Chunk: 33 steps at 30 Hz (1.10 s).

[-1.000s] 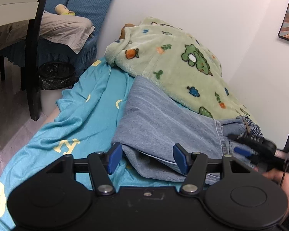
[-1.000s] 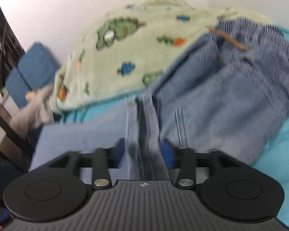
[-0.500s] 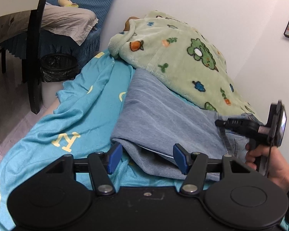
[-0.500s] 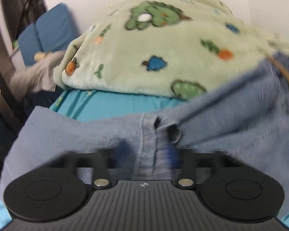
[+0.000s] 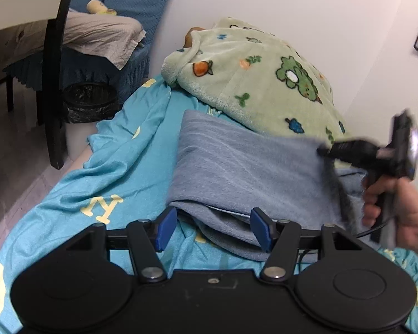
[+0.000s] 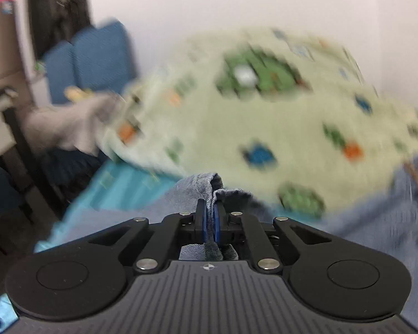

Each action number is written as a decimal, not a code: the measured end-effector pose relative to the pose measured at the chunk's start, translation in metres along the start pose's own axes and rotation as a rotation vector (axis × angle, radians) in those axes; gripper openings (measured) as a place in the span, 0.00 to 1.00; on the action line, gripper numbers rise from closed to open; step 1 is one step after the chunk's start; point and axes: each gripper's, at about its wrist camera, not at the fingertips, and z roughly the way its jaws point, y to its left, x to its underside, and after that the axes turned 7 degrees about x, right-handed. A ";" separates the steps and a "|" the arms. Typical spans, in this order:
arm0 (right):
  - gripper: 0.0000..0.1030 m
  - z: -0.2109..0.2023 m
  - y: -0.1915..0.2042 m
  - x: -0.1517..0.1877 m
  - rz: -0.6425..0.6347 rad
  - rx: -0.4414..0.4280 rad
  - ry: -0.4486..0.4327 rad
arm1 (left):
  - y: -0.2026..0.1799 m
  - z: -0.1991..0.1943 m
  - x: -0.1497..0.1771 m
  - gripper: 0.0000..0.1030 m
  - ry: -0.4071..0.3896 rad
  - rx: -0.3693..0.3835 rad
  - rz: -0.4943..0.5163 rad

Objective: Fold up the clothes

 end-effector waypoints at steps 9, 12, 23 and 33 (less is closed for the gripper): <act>0.33 0.001 -0.015 0.027 0.046 -0.015 0.028 | -0.007 0.013 0.004 0.54 0.026 -0.054 0.085; 0.37 -0.026 -0.024 0.023 0.090 -0.048 0.001 | -0.005 0.009 0.002 0.54 0.005 -0.061 0.102; 0.37 -0.158 -0.037 0.043 0.047 -0.036 -0.120 | -0.013 0.000 -0.001 0.54 -0.019 -0.047 0.122; 0.41 -0.173 -0.148 0.082 0.427 0.116 -0.150 | -0.028 0.004 0.014 0.54 -0.009 -0.028 0.111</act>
